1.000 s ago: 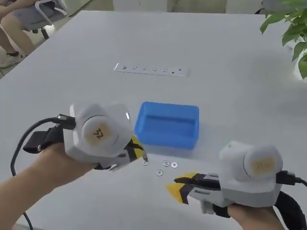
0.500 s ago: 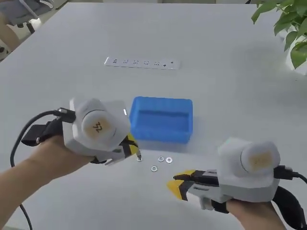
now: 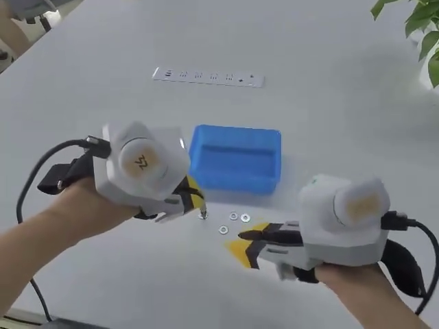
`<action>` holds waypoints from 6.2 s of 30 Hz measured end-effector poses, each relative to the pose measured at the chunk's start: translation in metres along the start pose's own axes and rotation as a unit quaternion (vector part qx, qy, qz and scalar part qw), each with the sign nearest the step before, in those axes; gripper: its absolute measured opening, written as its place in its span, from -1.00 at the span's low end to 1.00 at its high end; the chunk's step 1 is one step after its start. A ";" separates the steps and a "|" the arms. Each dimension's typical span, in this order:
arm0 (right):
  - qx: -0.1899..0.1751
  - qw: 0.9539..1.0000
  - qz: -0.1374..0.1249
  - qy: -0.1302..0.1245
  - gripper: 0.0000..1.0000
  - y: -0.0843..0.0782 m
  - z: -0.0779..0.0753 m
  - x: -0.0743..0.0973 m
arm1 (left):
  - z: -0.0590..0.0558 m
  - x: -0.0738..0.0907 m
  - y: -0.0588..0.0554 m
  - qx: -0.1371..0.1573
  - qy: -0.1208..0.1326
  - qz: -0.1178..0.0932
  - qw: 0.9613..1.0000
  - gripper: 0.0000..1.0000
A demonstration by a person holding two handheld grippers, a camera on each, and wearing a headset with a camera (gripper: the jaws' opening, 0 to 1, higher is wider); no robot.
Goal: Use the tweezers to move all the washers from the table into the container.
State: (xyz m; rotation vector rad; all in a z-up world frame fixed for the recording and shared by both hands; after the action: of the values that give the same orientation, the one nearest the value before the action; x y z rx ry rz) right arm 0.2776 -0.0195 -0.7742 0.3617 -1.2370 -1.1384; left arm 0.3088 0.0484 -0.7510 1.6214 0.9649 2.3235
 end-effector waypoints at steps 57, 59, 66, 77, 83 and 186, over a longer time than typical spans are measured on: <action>0.223 0.970 0.095 0.023 -0.96 0.021 0.000 -0.059 | -0.020 0.009 -0.002 -0.031 0.000 0.002 1.000 -1.00; 0.225 0.970 0.093 0.021 -0.95 0.020 0.003 -0.059 | -0.023 0.012 -0.002 -0.032 0.001 0.002 0.999 -1.00; 0.216 0.974 0.071 0.004 -0.86 0.020 0.007 -0.057 | -0.029 0.021 -0.007 -0.025 0.014 -0.005 1.000 -1.00; 0.202 0.978 0.051 -0.015 -0.75 0.015 0.008 -0.048 | -0.035 0.035 -0.014 -0.017 0.027 -0.006 0.999 -1.00; 0.153 0.987 0.043 -0.017 -0.68 0.006 0.007 -0.033 | -0.032 0.044 -0.014 0.002 0.036 -0.015 0.999 -1.00; 0.119 0.991 0.064 0.020 -0.68 -0.013 -0.027 -0.036 | -0.031 -0.010 0.021 0.005 -0.040 -0.089 0.995 -1.00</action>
State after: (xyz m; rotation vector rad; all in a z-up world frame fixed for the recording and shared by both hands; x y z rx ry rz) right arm 0.2986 -0.0043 -0.8132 0.4752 -1.3438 -0.8735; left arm 0.2900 0.0141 -0.7532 1.5495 1.0578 2.1254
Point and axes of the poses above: the centre of the closed fingertips' face, and the gripper's own axes: x roughly backward along the fingers, z roughly to its left, y roughly out of its top, the point moved 3 cm from there along x, roughly backward along the fingers, and after that the axes turned 4 degrees about -x, right-handed, at the moved point
